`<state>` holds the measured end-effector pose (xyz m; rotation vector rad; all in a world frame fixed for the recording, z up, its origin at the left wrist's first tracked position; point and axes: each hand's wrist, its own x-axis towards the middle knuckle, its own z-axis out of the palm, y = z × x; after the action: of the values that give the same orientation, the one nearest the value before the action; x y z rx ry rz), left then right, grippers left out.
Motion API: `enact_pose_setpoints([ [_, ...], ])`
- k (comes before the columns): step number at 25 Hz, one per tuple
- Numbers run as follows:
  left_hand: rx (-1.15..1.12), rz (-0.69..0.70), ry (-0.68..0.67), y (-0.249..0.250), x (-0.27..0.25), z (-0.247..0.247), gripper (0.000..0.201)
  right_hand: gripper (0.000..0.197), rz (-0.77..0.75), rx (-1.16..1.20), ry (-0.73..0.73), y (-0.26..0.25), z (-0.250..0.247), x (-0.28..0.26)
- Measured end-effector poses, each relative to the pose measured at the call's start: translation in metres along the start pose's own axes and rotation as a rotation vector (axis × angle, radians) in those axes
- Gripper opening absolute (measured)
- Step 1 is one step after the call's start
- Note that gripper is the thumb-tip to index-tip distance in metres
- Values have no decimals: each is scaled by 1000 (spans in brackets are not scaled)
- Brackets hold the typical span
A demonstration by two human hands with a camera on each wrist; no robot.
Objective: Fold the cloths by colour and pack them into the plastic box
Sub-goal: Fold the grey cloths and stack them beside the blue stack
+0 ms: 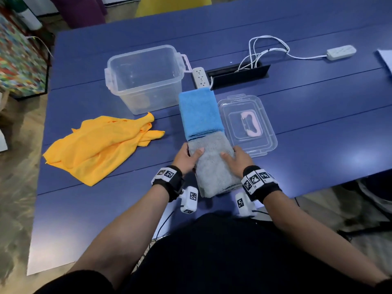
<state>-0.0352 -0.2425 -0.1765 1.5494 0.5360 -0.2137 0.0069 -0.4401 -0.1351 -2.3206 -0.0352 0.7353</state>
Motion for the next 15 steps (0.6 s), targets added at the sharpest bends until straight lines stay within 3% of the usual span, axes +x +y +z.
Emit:
enact_pose_setpoints([
  [2,31,23,111,-4,4,10,35,50,5,13,38,4,1,0],
  [4,2,70,137,-4,3,19,32,45,21,-14,89,8,5,1],
  [8,90,84,334,-4,3,18,28,51,66,-277,205,13,13,0],
  [11,-30,113,463,5,-7,13,24,47,-98,-327,388,16,8,2],
  [13,147,335,484,8,-18,10,29,37,-268,-362,483,16,10,4],
  [15,600,605,286,4,-26,9,44,36,-435,-444,456,15,20,9],
])
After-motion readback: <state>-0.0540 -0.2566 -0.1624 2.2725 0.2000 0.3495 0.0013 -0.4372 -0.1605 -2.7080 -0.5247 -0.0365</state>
